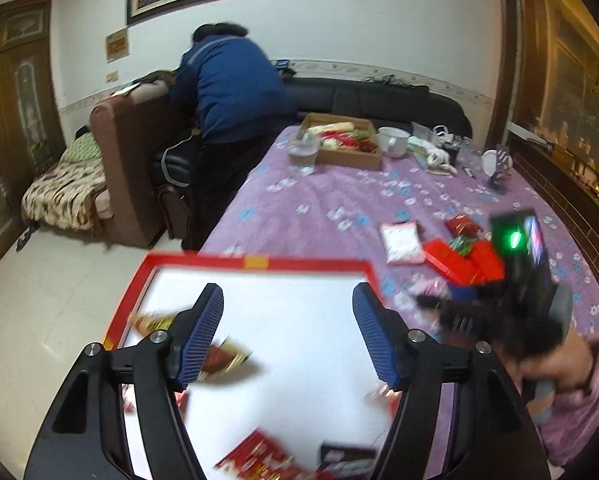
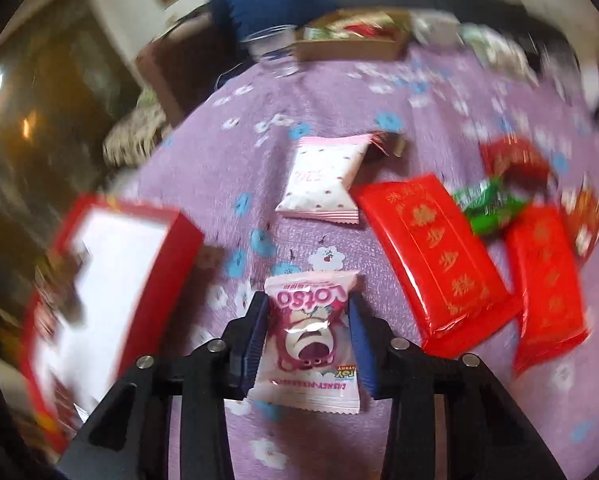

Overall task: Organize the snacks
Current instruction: 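Grasp the pink Lotso candy with the right tool while left grasps white packet, then carry the Lotso candy and white packet over the tray with both tools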

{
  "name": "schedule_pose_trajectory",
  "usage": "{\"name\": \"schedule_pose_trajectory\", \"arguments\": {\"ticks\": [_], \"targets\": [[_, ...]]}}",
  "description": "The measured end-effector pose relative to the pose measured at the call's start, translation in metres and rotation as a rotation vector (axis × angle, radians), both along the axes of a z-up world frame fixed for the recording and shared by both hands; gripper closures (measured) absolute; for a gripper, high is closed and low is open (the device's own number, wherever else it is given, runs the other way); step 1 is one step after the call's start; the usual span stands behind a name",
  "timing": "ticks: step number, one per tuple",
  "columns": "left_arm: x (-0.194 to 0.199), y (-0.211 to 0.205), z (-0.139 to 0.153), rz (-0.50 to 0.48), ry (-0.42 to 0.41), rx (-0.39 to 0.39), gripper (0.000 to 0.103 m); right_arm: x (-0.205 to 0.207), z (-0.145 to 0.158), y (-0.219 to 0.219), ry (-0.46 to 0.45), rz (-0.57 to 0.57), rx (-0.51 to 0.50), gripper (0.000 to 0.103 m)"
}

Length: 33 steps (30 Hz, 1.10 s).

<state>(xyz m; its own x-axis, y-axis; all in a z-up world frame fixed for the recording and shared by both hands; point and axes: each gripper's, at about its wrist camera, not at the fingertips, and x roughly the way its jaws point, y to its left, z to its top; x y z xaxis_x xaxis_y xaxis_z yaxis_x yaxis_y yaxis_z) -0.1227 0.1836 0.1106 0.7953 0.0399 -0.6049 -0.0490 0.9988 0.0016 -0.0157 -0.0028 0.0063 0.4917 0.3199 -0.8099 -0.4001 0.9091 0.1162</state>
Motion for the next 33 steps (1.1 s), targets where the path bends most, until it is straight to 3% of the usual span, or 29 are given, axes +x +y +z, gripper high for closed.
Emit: {"name": "schedule_pose_trajectory", "arguments": {"ticks": [3,7,12,16,23,26,28,30,33], "targets": [[0.022,-0.022,0.009,-0.043,0.006,-0.007,0.026,-0.011,-0.002,-0.014,-0.03,0.048,-0.022,0.069],[0.074,-0.069,0.005,-0.091,0.048,0.042,0.026,-0.013,-0.004,-0.052,0.0,0.111,0.025,0.069],[0.143,-0.119,-0.023,-0.097,0.162,0.096,0.026,-0.012,-0.006,-0.082,0.014,0.172,0.031,0.068],[0.195,-0.14,-0.06,-0.025,0.284,0.155,0.026,-0.006,-0.005,-0.089,0.039,0.149,0.054,0.068],[0.203,-0.147,-0.1,0.009,0.387,0.138,0.026,-0.002,-0.004,-0.09,0.058,0.132,0.074,0.067],[0.203,-0.14,-0.108,0.012,0.378,0.057,0.026,-0.004,-0.004,-0.088,0.051,0.131,0.061,0.066],[0.202,-0.133,-0.109,0.003,0.378,0.001,0.032,-0.003,-0.004,-0.088,0.054,0.129,0.067,0.066],[0.2,-0.134,-0.107,-0.011,0.363,0.006,0.053,-0.004,-0.004,-0.088,0.049,0.13,0.062,0.066],[0.195,-0.141,-0.105,-0.041,0.357,0.031,0.065,-0.009,-0.003,-0.083,0.02,0.15,0.021,0.068]]}}
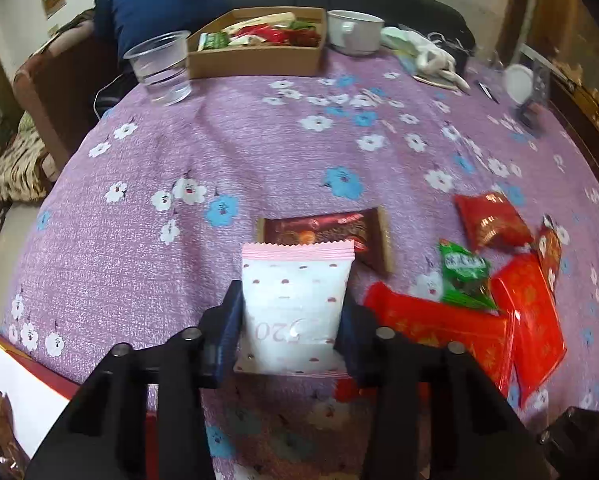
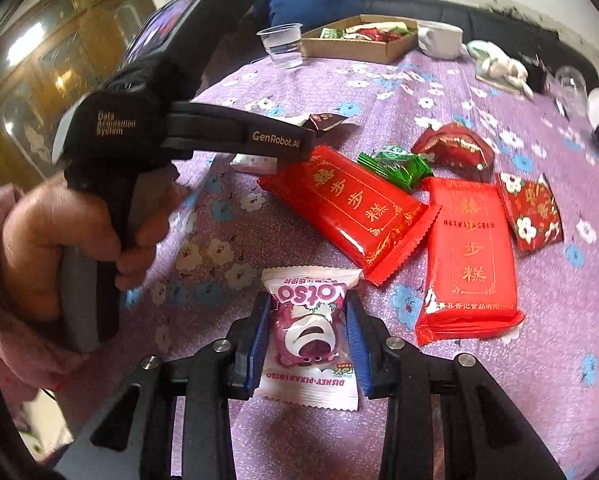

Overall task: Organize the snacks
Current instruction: 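Carry the Lotso candy and white packet over the tray with both tools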

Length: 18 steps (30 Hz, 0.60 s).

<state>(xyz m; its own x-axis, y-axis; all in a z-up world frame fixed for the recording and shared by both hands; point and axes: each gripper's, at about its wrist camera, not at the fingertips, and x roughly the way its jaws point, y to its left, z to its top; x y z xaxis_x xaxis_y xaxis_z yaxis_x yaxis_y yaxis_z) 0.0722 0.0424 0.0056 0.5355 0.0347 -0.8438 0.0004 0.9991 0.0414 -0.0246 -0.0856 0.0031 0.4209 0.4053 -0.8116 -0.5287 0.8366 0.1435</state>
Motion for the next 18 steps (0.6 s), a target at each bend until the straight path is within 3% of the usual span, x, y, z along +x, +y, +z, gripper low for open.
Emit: {"name": "schedule_pose_trajectory", "arguments": {"ticks": [6,11,18], "targets": [[-0.02,-0.005,0.014,-0.035,-0.06,-0.012,0.068,0.004,0.003,-0.011,0.042,0.001,0.067,0.068],[-0.066,-0.012,0.054,-0.055,-0.227,0.049,0.068,0.01,0.017,-0.032,0.06,-0.014,0.209,0.068],[-0.109,-0.007,0.102,-0.005,-0.421,0.181,0.067,0.024,0.019,-0.056,0.082,-0.136,0.327,0.068]]}}
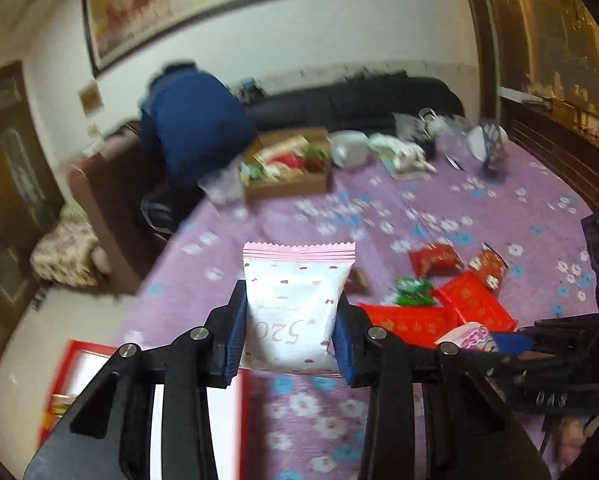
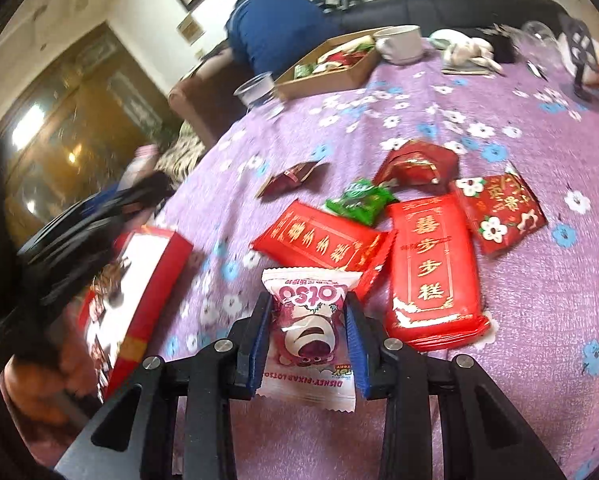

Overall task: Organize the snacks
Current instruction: 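Carry the Lotso candy and white packet over the tray with both tools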

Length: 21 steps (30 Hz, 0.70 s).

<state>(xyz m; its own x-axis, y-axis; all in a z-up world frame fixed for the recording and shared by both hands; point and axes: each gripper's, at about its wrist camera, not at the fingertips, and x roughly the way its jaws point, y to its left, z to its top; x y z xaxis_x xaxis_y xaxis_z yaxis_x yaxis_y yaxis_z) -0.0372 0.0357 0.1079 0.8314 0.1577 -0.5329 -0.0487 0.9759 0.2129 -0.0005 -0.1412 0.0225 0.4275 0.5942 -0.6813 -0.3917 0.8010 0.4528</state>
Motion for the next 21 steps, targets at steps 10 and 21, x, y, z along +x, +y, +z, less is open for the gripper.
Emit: {"name": "schedule_pose_trajectory", "arguments": {"ticks": [10,21], "targets": [[-0.03,0.021,0.024,0.088,-0.117,0.069,0.067,0.003,-0.003,-0.004,0.012,-0.032,0.06,0.068],[-0.043,0.043,0.026,0.13,-0.136,0.035,0.067,0.006,-0.007,-0.008,0.011,-0.065,0.059,0.068]]}}
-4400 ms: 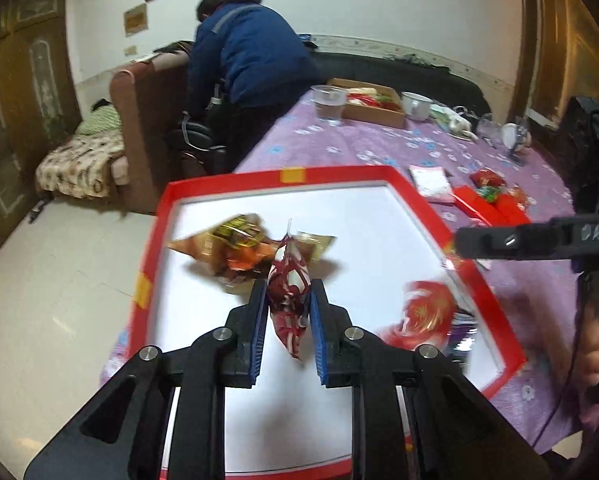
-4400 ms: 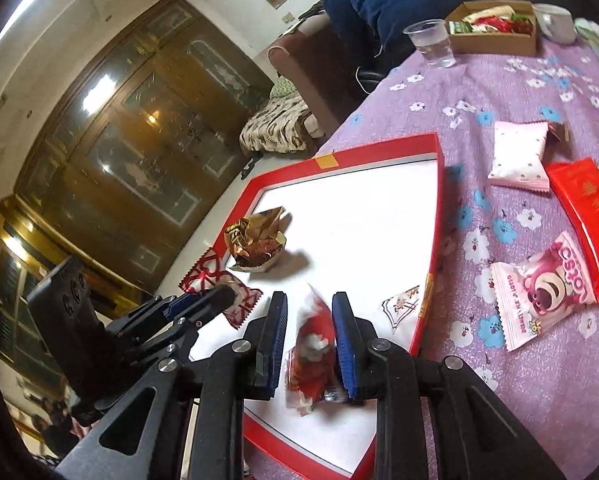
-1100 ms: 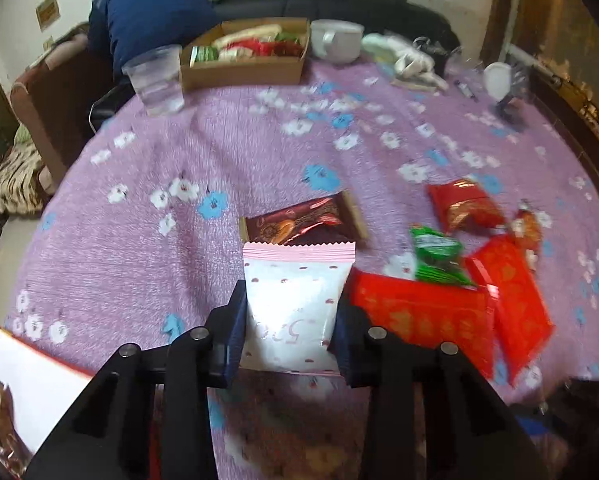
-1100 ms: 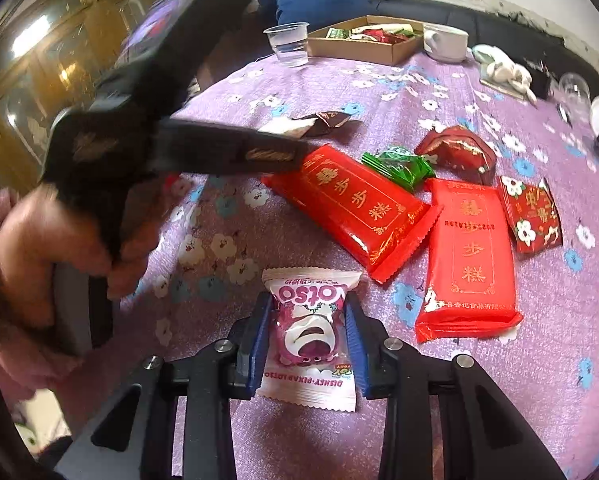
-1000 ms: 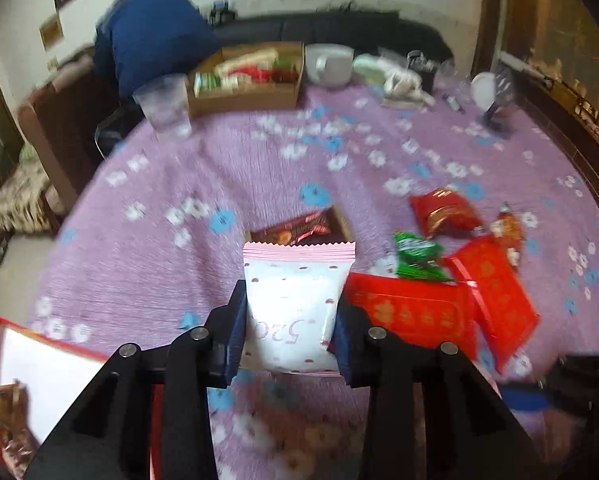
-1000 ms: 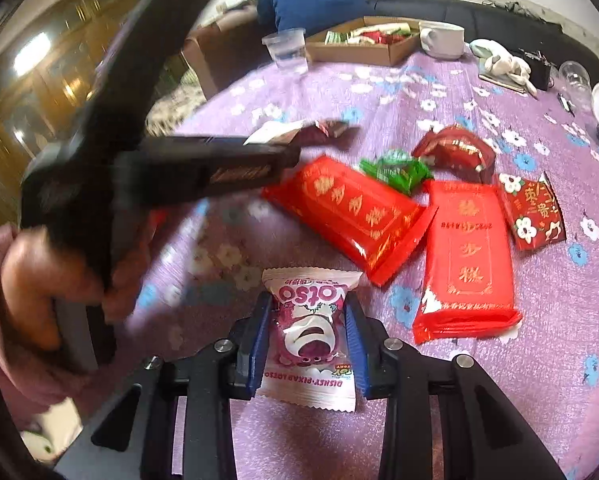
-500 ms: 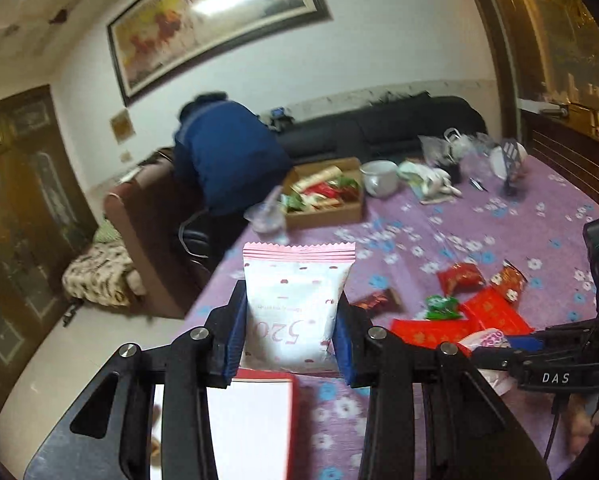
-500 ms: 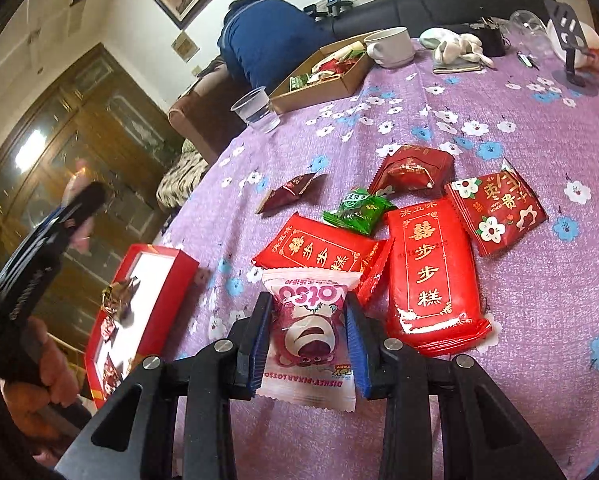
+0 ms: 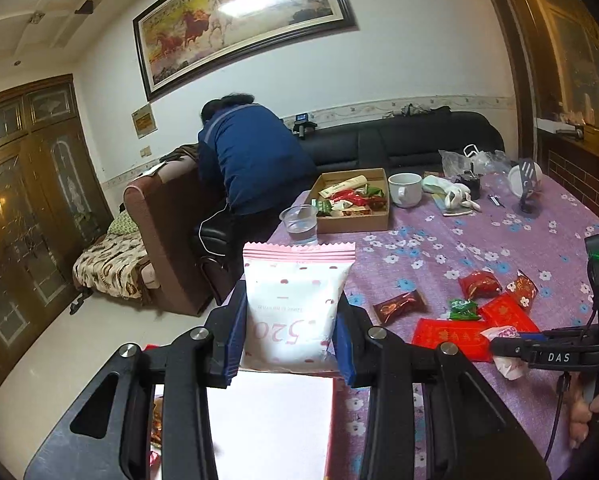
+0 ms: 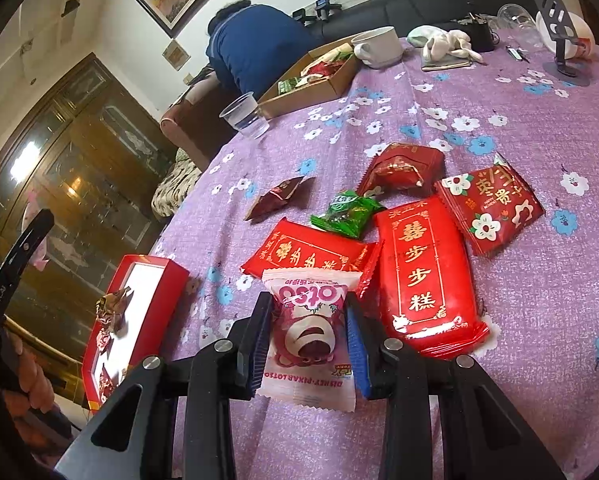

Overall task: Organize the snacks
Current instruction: 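Carry the Lotso candy and white packet over the tray with both tools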

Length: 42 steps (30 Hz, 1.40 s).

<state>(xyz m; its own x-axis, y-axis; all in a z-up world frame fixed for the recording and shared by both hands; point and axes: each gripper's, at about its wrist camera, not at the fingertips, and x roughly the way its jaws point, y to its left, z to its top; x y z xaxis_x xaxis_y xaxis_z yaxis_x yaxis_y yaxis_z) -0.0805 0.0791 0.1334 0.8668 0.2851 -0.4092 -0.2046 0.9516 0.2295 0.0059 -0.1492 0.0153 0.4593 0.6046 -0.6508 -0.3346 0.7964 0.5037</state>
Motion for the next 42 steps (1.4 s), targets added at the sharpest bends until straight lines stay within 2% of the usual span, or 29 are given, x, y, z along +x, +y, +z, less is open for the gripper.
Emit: {"name": "schedule_pose_trajectory", "arguments": {"ticks": [12,24,32,36,42], "targets": [[-0.008,0.019,-0.002,0.025,-0.005,-0.032,0.067,0.0,0.003,-0.003,-0.038,-0.029,0.005,0.068],[-0.021,0.049,-0.006,0.054,-0.01,-0.075,0.067,-0.004,0.014,-0.015,-0.154,-0.086,0.069,0.068],[-0.032,0.075,-0.014,0.08,-0.007,-0.107,0.067,-0.003,0.012,-0.01,-0.139,-0.115,0.052,0.068],[-0.035,0.085,-0.02,0.092,0.004,-0.12,0.067,-0.008,0.019,0.005,-0.138,-0.094,0.07,0.068],[-0.036,0.098,-0.032,0.107,0.031,-0.141,0.067,-0.025,0.031,0.059,-0.136,0.032,0.125,0.068]]}}
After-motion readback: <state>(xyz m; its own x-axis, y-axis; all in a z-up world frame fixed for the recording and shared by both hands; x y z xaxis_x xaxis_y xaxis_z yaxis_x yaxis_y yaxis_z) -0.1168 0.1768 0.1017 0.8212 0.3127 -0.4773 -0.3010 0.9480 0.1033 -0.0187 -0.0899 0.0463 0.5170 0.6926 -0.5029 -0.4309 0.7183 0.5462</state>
